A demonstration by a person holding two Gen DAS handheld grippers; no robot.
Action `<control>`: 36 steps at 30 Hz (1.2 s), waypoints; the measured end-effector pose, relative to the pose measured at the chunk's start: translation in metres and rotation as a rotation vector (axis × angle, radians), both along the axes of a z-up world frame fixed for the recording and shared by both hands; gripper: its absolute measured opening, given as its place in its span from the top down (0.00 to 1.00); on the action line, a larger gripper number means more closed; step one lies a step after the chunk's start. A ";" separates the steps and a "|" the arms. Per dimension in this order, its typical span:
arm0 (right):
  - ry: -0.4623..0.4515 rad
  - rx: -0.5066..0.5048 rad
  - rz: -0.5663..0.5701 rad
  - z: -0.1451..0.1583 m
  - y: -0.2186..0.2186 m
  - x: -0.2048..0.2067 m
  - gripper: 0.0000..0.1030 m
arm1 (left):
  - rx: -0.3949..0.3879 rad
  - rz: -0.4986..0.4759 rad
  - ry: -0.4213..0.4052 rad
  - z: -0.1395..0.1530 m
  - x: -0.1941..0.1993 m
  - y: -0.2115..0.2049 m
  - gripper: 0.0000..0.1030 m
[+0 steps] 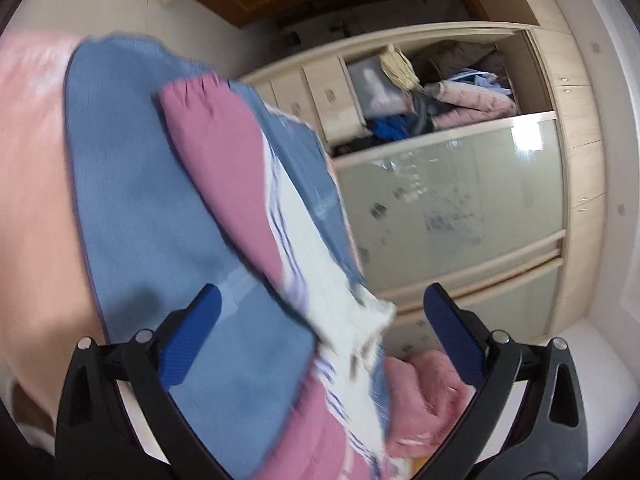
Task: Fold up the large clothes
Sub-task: 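Reach the left tool to the pink sleeve cuff and close on it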
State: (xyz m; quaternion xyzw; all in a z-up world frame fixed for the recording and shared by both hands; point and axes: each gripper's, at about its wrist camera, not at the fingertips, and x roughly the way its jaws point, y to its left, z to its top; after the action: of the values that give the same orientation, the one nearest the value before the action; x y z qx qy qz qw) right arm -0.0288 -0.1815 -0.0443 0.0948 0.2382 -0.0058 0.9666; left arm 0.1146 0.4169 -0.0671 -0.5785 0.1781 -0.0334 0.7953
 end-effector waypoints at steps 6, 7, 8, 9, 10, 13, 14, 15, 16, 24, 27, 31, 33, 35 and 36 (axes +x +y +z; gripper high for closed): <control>0.017 -0.019 0.011 -0.004 0.004 0.003 0.01 | -0.008 0.048 0.132 -0.029 0.040 0.040 0.02; 0.018 -0.018 0.011 -0.004 0.004 0.003 0.01 | 0.012 0.071 0.165 -0.034 0.045 0.045 0.02; 0.017 -0.018 0.010 -0.004 0.004 0.003 0.01 | 0.016 0.074 0.174 -0.037 0.048 0.047 0.02; 0.017 -0.019 0.009 -0.004 0.004 0.003 0.01 | 0.027 0.071 0.181 -0.038 0.053 0.050 0.03; 0.020 -0.020 0.009 -0.005 0.004 0.004 0.01 | 0.038 0.074 0.186 -0.038 0.055 0.052 0.03; 0.032 -0.020 0.014 -0.008 0.006 0.008 0.01 | 0.074 0.077 0.197 -0.037 0.064 0.058 0.03; 0.034 -0.023 0.015 -0.009 0.007 0.009 0.01 | 0.079 0.079 0.199 -0.037 0.067 0.060 0.03; 0.037 -0.027 0.016 -0.009 0.008 0.010 0.01 | 0.083 0.085 0.193 -0.036 0.069 0.063 0.03; 0.039 -0.029 0.017 -0.010 0.010 0.010 0.01 | 0.088 0.091 0.187 -0.036 0.071 0.064 0.04; 0.062 -0.042 0.019 -0.016 0.015 0.019 0.01 | 0.113 0.114 0.201 -0.038 0.095 0.075 0.08; 0.072 -0.046 0.019 -0.018 0.017 0.022 0.01 | 0.113 0.136 0.185 -0.039 0.100 0.075 0.14; 0.080 -0.055 0.028 -0.021 0.022 0.025 0.01 | 0.113 0.103 0.180 -0.042 0.110 0.079 0.52; 0.082 -0.060 0.031 -0.021 0.024 0.027 0.01 | 0.091 0.091 0.183 -0.045 0.115 0.081 0.73; 0.085 -0.059 0.034 -0.021 0.024 0.028 0.01 | 0.091 0.091 0.193 -0.047 0.116 0.082 0.87; 0.085 -0.060 0.036 -0.021 0.025 0.028 0.01 | 0.103 0.088 0.191 -0.046 0.116 0.081 0.89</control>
State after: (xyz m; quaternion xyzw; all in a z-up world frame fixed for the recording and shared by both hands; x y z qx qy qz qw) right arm -0.0004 -0.1568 -0.0655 0.0611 0.2807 0.0004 0.9579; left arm 0.2303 0.4983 -0.1127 -0.5445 0.2287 0.0661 0.8043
